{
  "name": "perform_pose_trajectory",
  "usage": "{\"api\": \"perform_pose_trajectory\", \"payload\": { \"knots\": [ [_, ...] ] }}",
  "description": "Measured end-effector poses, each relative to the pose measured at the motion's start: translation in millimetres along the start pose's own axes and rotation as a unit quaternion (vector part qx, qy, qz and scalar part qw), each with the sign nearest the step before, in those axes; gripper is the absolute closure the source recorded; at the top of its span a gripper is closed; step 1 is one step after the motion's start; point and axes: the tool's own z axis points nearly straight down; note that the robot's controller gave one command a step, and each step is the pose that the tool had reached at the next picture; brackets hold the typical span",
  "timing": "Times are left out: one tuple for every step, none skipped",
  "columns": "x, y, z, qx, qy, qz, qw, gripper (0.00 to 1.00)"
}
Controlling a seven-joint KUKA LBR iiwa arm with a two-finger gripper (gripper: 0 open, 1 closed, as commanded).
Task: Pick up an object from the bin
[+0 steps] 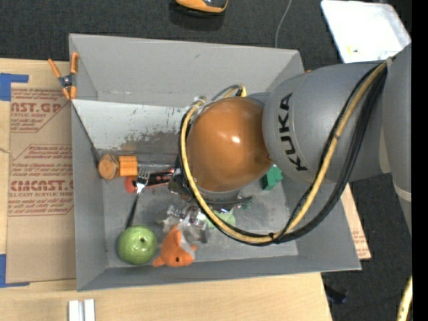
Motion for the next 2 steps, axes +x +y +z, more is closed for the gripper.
{"api": "perform_pose_trajectory", "payload": {
  "knots": [
    [5.0,-7.4,18.0,0.002,-0.0009,-0.101,0.9949,1.0],
    [0.2,-2.7,-41.4,-0.001,0.0,-0.062,0.9981,1.0]
  ]
}}
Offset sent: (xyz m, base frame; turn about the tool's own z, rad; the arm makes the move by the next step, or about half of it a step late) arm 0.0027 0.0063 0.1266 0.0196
